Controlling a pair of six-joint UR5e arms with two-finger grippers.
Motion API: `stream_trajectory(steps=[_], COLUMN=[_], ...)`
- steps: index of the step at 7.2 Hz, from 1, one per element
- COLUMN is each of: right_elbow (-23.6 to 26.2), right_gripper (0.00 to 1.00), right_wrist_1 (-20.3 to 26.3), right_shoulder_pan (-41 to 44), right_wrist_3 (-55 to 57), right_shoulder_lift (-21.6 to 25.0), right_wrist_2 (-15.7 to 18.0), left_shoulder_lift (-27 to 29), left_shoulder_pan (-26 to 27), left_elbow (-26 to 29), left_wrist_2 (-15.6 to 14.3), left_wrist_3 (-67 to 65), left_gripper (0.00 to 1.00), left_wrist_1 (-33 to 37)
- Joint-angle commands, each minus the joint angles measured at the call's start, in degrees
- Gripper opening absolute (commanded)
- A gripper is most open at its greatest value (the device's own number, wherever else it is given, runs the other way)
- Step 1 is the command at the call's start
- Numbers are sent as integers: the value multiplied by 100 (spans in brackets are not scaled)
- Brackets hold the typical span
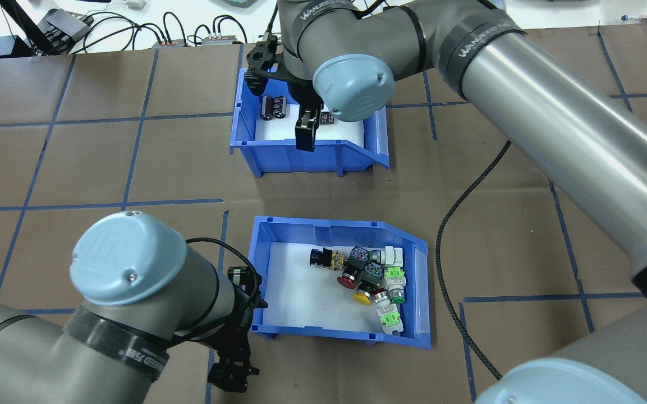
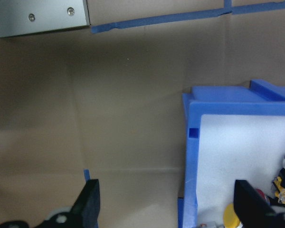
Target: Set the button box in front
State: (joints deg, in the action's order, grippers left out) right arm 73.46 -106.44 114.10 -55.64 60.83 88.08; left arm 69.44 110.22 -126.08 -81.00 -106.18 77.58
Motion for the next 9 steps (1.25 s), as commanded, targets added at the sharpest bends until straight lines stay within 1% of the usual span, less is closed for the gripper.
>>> stream_trajectory(steps=[1,2,3,4,5,6,7,8,9], right_elbow=[-60,-34,-25,45,54,63,29,20,-7], right_gripper=[100,100,100,100,100,100,97,70,41], right_wrist_1=[-463,-501,-718,-964,-993,-1071,-1133,-1134,-1116], right_shoulder_pan=[419,499,587,588,588,535,509,517,517], right_wrist_3=[-52,-78,-148,-244,-245,-254,-263,-263,-263], right_shoulder_lift=[-518,-694,-826,-888,-941,-942,-924,-915,-898], right_wrist_2=[95,148,348,490,500,587,736,789,816], left_shoulder_lift=[813,974,1001,1037,1098,1212,1239,1291,1388], left_shoulder_pan=[718,799,799,799,799,808,808,808,808], left_elbow=[-13,-13,-48,-83,-144,-162,-153,-162,-153], left_wrist_2=[-55,-108,-100,-91,-100,-117,-230,-362,-433], left_wrist_3=[-971,-1010,-1019,-1019,-1028,-1028,-1011,-993,-993], left_gripper=[100,100,100,100,100,100,100,100,100], left_wrist_1=[-1212,-1349,-1350,-1342,-1350,-1377,-1420,-1525,-1648])
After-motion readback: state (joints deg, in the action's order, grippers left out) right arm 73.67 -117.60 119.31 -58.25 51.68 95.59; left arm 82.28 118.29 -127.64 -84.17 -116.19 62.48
